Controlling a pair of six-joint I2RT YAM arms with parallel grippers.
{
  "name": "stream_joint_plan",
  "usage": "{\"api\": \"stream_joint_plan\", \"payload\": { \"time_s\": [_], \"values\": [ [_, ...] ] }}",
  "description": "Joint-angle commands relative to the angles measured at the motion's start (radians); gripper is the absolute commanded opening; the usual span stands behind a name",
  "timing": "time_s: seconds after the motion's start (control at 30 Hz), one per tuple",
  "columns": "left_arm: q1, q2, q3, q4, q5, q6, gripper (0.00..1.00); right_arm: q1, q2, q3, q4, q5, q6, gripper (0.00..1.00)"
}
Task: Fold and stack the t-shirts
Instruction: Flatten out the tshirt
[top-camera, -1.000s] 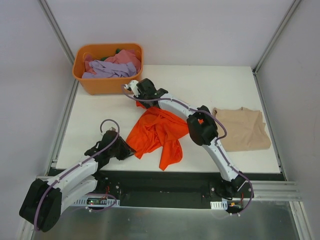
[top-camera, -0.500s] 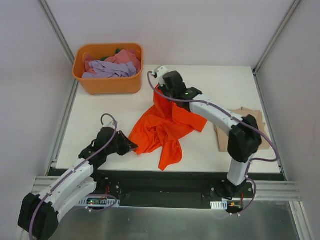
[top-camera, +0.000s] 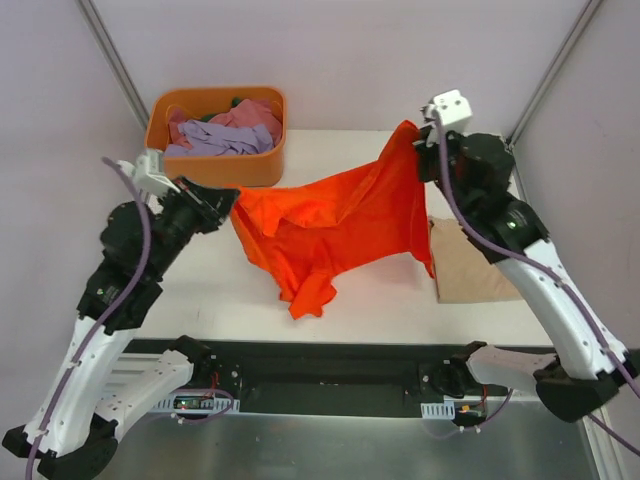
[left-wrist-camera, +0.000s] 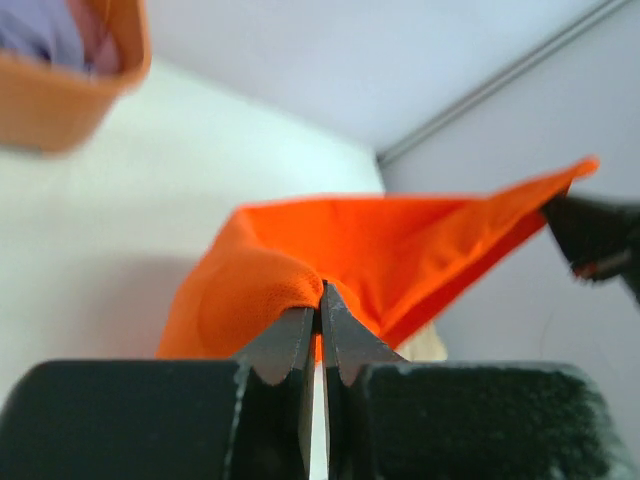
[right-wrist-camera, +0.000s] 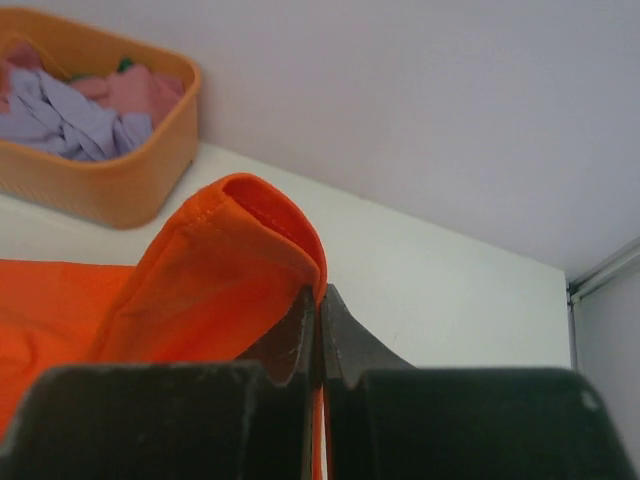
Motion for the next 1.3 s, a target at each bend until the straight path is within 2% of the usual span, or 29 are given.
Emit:
{"api": "stream_joint_plan", "payload": {
  "time_s": [0.0, 0.17, 0.3, 0.4, 0.57, 0.7, 0.8, 0.93, 1.0, 1.13, 1.27],
  "values": [
    [-0.003, 0.027, 0.261, -0.026, -0.167, 0.126, 0.00, -0.002, -0.147, 0.120, -0.051, -0.063, 0.013, 0.01],
    [-0.003, 0.053, 0.503, -0.028, -0.141, 0.232, 0.00, -0.002, -0.259, 0.231, -0.122, -0.198, 0.062, 0.01],
    [-0.003, 0.051, 0.586, -0.028, -0.128, 0.276, 0.00, -0.002, -0.336, 0.231, -0.102, -0.404, 0.166, 0.01],
    [-0.003, 0.073, 0.612, -0.026, -0.190, 0.299, 0.00, -0.002, -0.350, 0.211, -0.084, -0.406, 0.165, 0.01],
    [-0.003, 0.166, 0.629, -0.009, -0.295, 0.376, 0.00, -0.002, -0.282, 0.185, -0.084, -0.184, 0.061, 0.01],
    [-0.003, 0.303, 0.683, -0.002, -0.438, 0.451, 0.00, -0.036, -0.177, 0.171, -0.067, -0.108, 0.022, 0.01],
    [0.018, 0.437, 0.769, 0.027, -0.495, 0.518, 0.00, -0.120, -0.089, 0.196, -0.047, -0.172, 0.042, 0.01],
    [0.112, 0.619, 0.977, -0.024, -0.399, 0.533, 0.00, -0.253, 0.012, 0.275, -0.021, -0.331, 0.117, 0.01],
    [0.138, 0.633, 1.040, -0.055, -0.345, 0.516, 0.00, -0.315, 0.038, 0.312, -0.010, -0.425, 0.194, 0.01],
    [0.165, 0.593, 1.004, -0.054, -0.288, 0.512, 0.00, -0.376, 0.022, 0.276, 0.045, -0.556, 0.259, 0.01],
    [0.167, 0.474, 0.820, -0.028, -0.248, 0.493, 0.00, -0.384, -0.058, 0.161, 0.074, -0.614, 0.276, 0.03]
  ]
}}
